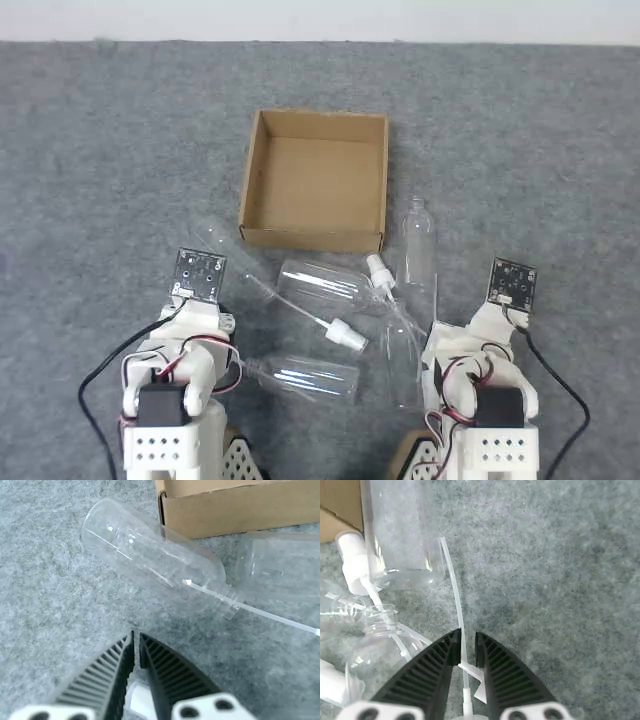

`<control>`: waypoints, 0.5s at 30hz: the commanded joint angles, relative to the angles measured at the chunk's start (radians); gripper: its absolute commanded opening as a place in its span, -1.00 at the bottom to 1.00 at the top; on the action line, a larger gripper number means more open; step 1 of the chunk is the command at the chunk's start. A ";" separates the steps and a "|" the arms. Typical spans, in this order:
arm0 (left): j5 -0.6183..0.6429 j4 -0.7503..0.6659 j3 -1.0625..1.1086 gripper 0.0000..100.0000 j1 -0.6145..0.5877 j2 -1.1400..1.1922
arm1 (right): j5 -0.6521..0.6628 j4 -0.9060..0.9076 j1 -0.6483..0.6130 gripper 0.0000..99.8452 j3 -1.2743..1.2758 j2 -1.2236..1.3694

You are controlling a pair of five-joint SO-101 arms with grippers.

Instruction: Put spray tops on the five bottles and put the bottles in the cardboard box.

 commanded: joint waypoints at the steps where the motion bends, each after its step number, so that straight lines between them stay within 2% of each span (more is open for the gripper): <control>1: -0.003 0.003 -0.010 -0.98 0.000 -0.021 | -0.008 0.007 0.002 -0.98 0.020 0.010; 9: -0.003 0.003 -0.010 -0.98 0.000 -0.021 | -0.008 0.005 0.001 -0.98 0.020 0.010; 15: -0.003 0.003 -0.010 -0.98 0.000 -0.021 | -0.006 0.010 -0.097 -0.98 0.020 0.010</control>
